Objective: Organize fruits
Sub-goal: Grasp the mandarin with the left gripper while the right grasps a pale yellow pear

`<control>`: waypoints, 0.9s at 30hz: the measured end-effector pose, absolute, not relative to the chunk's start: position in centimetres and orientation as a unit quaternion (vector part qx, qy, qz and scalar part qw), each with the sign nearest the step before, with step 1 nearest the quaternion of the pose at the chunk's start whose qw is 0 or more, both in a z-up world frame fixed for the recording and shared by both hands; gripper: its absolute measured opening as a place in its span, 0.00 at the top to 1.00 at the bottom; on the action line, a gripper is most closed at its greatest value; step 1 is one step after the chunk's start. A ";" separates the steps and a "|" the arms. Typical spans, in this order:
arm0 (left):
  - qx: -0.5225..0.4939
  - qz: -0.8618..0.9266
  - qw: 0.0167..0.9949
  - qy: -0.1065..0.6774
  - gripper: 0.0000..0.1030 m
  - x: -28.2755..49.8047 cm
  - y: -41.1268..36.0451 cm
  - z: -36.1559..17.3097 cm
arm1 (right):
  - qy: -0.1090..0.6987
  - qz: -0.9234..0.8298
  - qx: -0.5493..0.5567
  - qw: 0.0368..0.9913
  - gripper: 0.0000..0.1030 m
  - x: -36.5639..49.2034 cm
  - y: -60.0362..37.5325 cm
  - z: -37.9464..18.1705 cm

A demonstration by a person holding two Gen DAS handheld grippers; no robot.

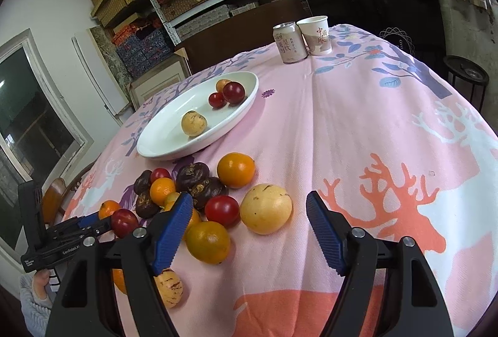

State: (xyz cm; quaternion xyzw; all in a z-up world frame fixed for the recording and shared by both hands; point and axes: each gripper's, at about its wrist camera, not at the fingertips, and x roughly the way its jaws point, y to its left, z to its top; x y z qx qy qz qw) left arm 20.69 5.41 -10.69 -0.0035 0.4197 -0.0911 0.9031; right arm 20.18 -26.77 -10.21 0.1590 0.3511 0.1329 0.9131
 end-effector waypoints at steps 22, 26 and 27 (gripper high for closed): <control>-0.030 -0.088 0.903 0.419 0.56 20.8 6.6 -10.5 | 0.384 0.091 0.120 0.911 0.55 21.7 -26.5 -11.2; -0.030 -0.088 0.903 0.419 0.56 20.8 6.5 -10.6 | 0.385 0.088 0.114 0.912 0.54 21.7 -26.6 -11.2; -0.030 -0.088 0.903 0.419 0.56 20.8 6.5 -10.6 | 0.385 0.091 0.106 0.912 0.54 21.7 -26.3 -11.2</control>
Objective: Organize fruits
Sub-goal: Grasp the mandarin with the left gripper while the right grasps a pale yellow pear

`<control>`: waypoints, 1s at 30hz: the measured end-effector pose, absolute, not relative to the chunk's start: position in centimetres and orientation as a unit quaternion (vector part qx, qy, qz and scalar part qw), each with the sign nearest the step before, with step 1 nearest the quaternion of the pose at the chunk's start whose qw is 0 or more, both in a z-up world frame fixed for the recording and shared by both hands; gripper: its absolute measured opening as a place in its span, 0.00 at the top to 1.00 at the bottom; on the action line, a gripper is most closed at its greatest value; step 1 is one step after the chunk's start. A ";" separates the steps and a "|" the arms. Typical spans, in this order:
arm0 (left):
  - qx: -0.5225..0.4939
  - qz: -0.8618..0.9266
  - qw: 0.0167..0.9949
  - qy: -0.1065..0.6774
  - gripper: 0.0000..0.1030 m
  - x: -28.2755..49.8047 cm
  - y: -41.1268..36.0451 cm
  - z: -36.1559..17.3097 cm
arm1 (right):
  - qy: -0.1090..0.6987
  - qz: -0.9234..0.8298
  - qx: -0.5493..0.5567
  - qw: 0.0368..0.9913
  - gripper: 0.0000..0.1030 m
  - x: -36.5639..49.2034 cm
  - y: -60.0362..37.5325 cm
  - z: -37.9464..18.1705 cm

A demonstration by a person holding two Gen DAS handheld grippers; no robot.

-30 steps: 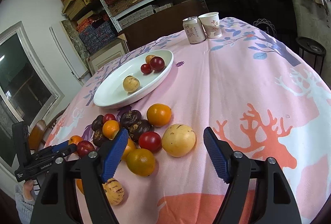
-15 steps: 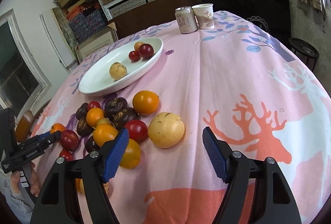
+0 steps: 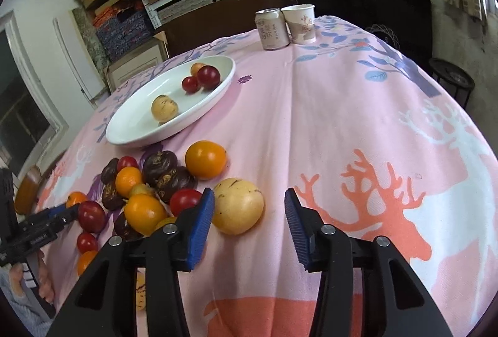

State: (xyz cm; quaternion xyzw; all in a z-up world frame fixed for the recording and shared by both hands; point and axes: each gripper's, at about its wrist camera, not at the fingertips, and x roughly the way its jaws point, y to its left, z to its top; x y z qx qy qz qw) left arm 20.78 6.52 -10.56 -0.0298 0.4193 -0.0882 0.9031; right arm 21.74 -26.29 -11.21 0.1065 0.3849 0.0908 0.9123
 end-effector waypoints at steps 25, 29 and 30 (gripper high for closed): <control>-0.044 -0.094 0.904 0.414 0.56 20.7 6.9 -10.5 | 0.404 0.124 0.131 0.897 0.58 22.2 -26.2 -12.0; -0.042 -0.091 0.911 0.400 0.56 20.5 6.8 -9.7 | 0.385 0.127 0.135 0.904 0.58 21.8 -26.4 -11.3; -0.040 -0.089 0.913 0.397 0.56 20.6 6.8 -9.3 | 0.380 0.129 0.136 0.906 0.58 21.7 -26.4 -11.1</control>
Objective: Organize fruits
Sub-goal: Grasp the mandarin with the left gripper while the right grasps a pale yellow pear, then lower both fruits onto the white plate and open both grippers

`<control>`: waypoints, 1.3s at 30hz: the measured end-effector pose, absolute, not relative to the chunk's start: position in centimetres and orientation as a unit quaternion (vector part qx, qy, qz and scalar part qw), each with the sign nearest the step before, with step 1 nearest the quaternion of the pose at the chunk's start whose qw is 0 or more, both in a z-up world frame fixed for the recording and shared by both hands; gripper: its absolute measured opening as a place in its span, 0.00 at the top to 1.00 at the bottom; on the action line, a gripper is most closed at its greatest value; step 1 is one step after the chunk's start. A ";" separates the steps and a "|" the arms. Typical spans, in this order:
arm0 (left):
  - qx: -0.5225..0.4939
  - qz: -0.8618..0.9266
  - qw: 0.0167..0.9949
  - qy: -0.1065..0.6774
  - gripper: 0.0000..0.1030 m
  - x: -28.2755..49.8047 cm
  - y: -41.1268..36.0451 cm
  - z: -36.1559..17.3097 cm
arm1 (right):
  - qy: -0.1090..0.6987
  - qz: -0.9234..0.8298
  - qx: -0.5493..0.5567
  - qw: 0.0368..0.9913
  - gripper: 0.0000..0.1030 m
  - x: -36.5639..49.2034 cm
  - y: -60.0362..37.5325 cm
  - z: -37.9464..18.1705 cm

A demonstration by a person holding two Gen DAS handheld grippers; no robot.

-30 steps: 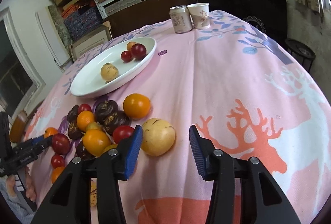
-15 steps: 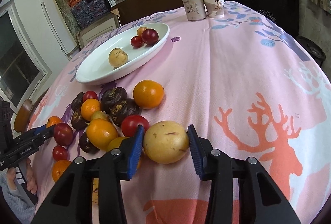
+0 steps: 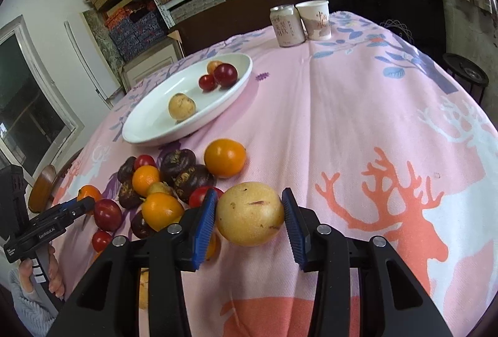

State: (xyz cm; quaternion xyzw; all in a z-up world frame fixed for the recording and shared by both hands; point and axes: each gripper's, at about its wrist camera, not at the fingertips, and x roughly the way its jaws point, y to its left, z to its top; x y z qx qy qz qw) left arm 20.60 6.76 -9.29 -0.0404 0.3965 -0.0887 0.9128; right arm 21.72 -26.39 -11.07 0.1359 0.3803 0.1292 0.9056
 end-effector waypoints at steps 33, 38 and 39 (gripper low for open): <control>-0.069 -0.059 0.928 0.361 0.28 30.9 6.2 -6.0 | 0.316 0.149 0.178 0.920 0.32 30.7 -24.4 -6.1; -0.068 -0.044 0.919 0.386 0.28 27.4 7.4 -7.9 | 0.311 0.126 0.202 0.920 0.18 26.9 -26.6 -7.3; -0.068 -0.042 0.920 0.384 0.27 26.7 7.4 -8.0 | 0.310 0.120 0.213 0.919 0.14 26.3 -27.1 -7.5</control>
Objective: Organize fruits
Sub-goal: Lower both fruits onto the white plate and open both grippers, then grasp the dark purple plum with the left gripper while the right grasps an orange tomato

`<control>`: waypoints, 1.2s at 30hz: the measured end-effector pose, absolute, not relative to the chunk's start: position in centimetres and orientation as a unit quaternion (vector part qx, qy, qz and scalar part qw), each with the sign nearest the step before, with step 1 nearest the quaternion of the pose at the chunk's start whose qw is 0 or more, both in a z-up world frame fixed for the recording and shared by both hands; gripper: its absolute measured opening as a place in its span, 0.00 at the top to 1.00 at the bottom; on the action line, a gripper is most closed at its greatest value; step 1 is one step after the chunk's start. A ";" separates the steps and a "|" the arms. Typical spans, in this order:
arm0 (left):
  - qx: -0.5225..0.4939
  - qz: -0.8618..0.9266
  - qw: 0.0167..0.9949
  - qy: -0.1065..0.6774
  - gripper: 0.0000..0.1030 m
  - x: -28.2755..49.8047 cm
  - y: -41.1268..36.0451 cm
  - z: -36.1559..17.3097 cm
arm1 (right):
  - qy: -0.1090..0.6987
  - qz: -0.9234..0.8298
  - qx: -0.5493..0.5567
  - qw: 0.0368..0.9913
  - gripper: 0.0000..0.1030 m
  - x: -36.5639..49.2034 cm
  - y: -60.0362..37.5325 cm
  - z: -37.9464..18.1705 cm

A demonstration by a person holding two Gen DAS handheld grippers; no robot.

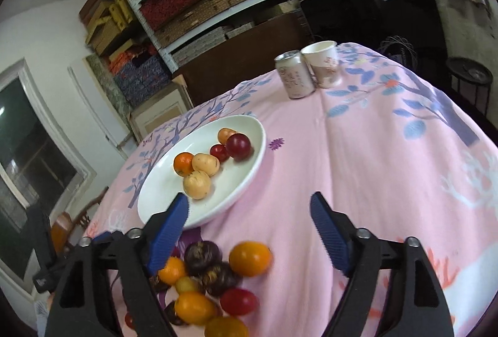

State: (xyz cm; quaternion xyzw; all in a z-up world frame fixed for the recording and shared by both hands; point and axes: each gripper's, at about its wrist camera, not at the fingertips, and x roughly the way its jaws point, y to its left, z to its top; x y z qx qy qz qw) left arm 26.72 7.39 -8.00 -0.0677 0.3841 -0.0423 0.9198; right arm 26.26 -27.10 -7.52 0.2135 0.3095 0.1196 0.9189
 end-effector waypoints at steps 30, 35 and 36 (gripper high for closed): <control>0.033 0.000 0.918 0.395 0.13 27.1 6.1 -9.5 | 0.327 0.111 0.258 0.902 0.14 25.6 -28.7 -8.9; 0.025 -0.036 0.914 0.404 0.24 27.3 5.5 -10.0 | 0.327 0.116 0.256 0.902 0.14 25.6 -28.6 -8.9; 0.022 -0.046 0.913 0.406 0.27 27.3 5.1 -10.1 | 0.327 0.117 0.255 0.903 0.14 25.5 -28.5 -8.8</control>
